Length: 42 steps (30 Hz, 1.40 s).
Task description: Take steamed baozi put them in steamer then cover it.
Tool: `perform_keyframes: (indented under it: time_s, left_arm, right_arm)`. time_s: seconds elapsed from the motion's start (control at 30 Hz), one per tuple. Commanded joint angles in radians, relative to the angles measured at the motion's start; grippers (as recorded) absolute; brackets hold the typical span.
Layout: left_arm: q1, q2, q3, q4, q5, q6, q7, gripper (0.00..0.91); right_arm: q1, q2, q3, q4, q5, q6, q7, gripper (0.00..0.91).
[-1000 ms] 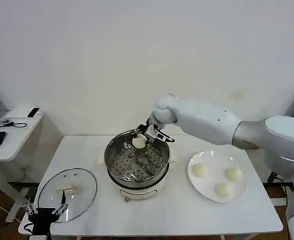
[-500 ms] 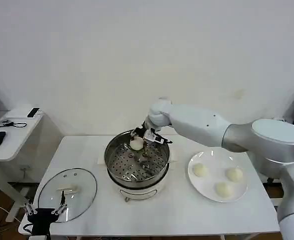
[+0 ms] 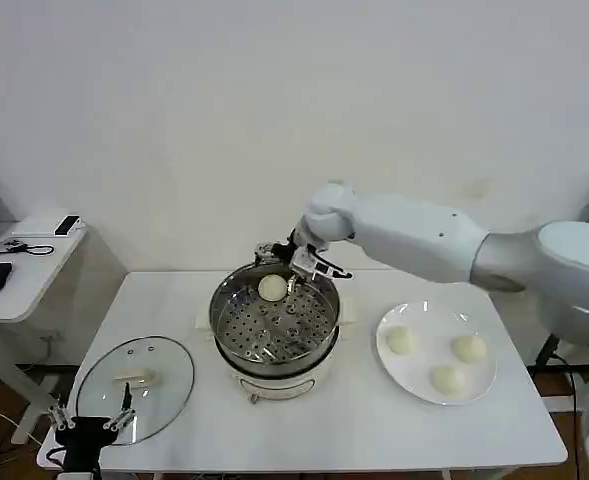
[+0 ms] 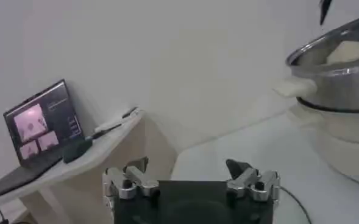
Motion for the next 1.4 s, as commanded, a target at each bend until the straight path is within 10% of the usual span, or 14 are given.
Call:
perform_keyframes:
  time_s: [0.03,0.27,0.57,0.9,1.4]
  left_arm:
    - [-0.01,0.015,-0.002,-0.014,-0.027,0.006,-0.002,0.907]
    - [-0.051,0.061,-0.062,-0.019,-0.146,0.035,-0.016,0.907]
    - [-0.079,0.076,-0.009,-0.017,-0.088,0.035,0.018,0.907]
    - [-0.086,0.083,-0.013,0.0,-0.085,0.036,0.023,0.907]
    - [-0.062,0.073,-0.025,0.0,-0.064,0.035,0.03,0.907]
  right_arm:
    - [0.179,-0.372,-0.05,0.342,0.253,-0.38,-0.025,0.907]
    - [0.162,-0.686,-0.129,0.504,0.311,-0.54,-0.012,0.907]
    - [-0.032,-0.801,-0.094,0.537,0.263,-0.631,-0.007,0.907]
    - [-0.389,-0.73,0.21,0.367,0.242,-0.643,-0.004,0.907]
    - [-0.522,-0.487,0.337,0.079,0.146,-0.605,-0.133,0.907]
